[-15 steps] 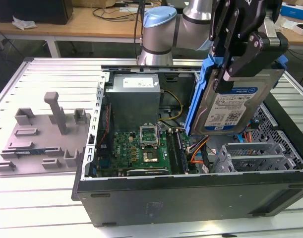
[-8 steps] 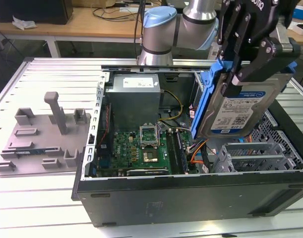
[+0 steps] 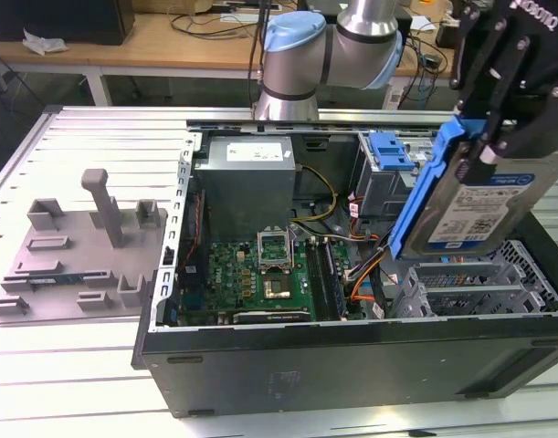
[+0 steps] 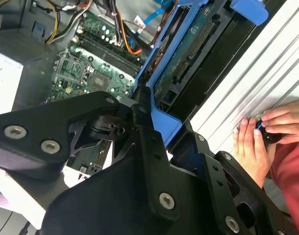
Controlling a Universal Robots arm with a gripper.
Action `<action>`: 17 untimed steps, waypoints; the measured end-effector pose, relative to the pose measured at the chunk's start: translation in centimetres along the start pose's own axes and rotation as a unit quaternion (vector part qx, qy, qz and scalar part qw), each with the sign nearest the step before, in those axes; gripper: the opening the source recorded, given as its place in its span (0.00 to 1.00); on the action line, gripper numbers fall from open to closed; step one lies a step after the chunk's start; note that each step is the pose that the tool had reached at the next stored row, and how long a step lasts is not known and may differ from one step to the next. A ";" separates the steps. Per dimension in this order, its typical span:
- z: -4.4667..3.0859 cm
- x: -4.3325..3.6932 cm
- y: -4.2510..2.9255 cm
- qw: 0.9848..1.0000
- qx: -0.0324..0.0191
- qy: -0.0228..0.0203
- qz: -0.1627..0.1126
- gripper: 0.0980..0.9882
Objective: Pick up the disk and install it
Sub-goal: 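Insert the disk into the insertion slot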
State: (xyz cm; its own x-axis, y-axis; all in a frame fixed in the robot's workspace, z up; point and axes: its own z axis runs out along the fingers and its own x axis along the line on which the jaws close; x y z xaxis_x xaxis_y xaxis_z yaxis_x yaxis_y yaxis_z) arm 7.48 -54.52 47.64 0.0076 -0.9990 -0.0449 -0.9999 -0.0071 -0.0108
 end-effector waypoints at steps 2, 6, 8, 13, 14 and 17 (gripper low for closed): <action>0.10 0.01 -1.06 1.000 0.000 0.000 0.001 0.30; 0.27 0.03 -2.38 1.000 0.000 0.000 0.001 0.30; 0.36 0.04 -2.83 1.000 0.000 0.000 0.001 0.30; 0.45 0.04 -3.02 1.000 0.000 0.000 0.001 0.30; 0.45 0.05 -3.03 1.000 0.000 0.000 0.001 0.30; 0.48 0.06 -3.03 1.000 0.000 0.000 0.001 0.30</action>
State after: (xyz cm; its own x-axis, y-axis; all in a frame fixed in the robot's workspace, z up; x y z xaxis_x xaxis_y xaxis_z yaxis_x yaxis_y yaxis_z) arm 10.51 -54.54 47.20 0.0059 -0.9990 -0.0450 -0.9999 -0.0055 -0.0108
